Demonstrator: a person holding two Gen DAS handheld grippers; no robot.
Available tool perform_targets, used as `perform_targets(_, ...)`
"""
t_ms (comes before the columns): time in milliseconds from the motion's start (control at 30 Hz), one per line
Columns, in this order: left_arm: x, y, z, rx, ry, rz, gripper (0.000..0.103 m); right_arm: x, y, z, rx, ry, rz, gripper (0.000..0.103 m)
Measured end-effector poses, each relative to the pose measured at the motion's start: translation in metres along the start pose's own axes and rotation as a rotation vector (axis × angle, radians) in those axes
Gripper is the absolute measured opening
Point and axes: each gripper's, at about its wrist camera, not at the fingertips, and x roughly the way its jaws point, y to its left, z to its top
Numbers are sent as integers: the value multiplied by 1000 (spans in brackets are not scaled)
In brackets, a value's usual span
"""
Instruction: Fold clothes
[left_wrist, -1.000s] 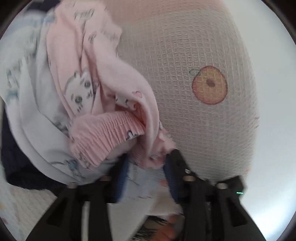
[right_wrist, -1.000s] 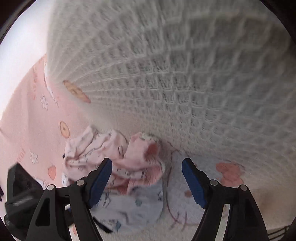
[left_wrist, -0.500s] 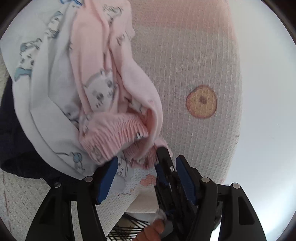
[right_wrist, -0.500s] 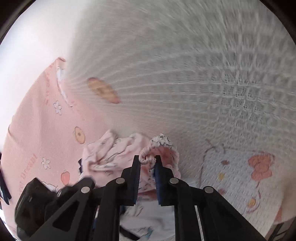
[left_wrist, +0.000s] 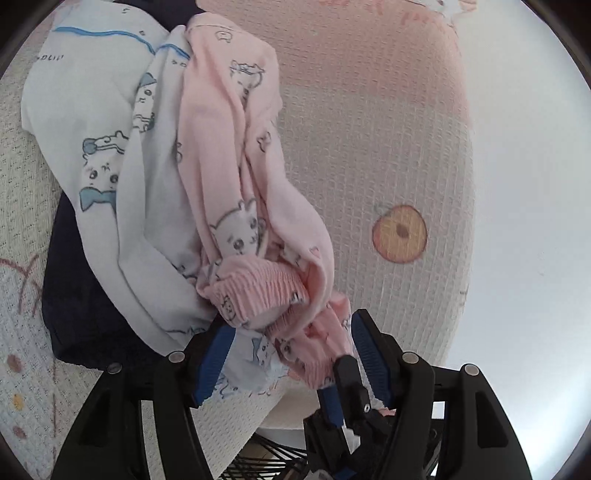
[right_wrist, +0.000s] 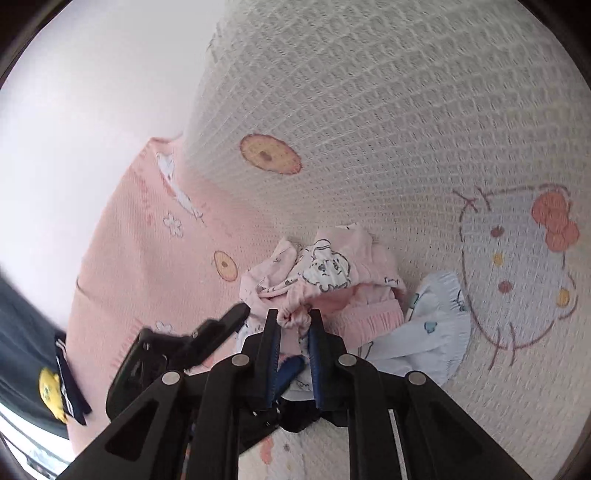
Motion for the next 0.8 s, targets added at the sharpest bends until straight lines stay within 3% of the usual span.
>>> perform_targets(233, -9, -22, -7, 169, 24, 90, 63, 86, 30, -38, -152, 164, -27, 13)
perform_targets(400, -23, -11, -8, 178, 48, 79, 63, 85, 29, -43, -174, 235, -37, 13)
perform_targets(700, 9, -44, -38, 425, 161, 319, 63, 87, 30, -55, -181, 264, -63, 13)
perform_targets(800, 9, -40, -43, 434, 159, 364, 52, 83, 27, -58, -188, 267, -80, 13)
